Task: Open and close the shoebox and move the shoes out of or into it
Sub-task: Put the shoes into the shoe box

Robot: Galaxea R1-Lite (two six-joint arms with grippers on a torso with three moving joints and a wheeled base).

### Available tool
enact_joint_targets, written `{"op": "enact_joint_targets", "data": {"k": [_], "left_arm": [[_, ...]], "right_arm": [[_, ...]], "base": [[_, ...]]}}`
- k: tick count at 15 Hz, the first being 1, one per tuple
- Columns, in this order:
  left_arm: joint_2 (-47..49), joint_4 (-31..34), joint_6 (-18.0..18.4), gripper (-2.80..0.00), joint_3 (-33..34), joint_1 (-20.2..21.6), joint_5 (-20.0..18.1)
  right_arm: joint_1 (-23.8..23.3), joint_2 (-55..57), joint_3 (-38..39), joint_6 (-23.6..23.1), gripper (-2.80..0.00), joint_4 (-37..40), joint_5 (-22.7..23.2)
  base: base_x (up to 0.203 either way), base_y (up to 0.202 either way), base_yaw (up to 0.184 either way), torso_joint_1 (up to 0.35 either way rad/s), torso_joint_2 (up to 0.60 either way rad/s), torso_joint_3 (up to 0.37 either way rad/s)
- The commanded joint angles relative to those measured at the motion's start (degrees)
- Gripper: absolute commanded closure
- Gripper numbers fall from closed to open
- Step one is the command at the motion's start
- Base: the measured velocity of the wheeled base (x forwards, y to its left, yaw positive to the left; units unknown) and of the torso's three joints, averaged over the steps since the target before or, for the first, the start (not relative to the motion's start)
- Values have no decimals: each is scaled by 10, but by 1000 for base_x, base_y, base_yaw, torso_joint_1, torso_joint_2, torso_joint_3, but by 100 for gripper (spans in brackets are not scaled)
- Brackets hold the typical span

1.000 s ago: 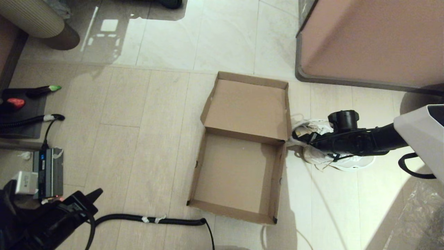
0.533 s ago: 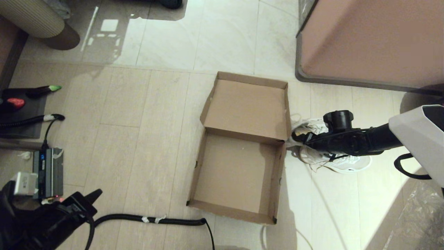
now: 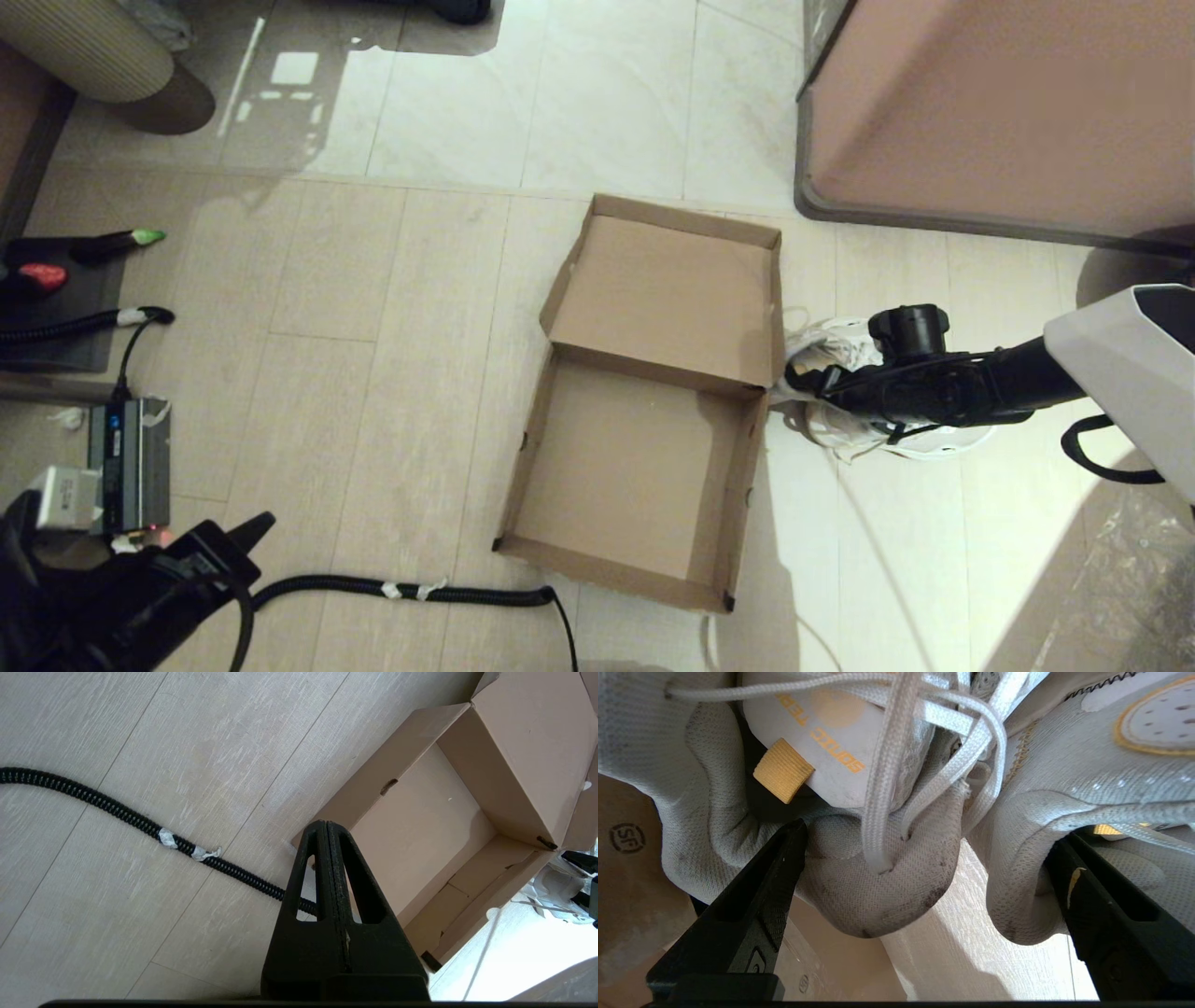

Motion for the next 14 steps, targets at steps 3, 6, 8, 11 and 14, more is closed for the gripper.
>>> {"op": "enact_joint_targets", "data": {"k": [3,6,8,11,14], "left_arm": [[1,-4,-2,0,0,0,1],[2,-3,-2,0,-1,0,1],[3,-3,-2,0,-2,0,0],[5,-3,-2,0,-4,0,-1],[9,-3,-2,0,-8,-1,-2]], "right_arm": [[1,6,1,1,0,-1,-2],[1,6,3,0,0,0,-1],[0,6,3,-2,0,1,-1],[-2,-13,36,-6,0,17,1],[-8,-61,105,-17,0,22,15]], "base": [[0,0,0,0,0,0],[0,0,0,0,0,0],[0,0,0,0,0,0],[0,0,0,0,0,0],[0,0,0,0,0,0]]}}
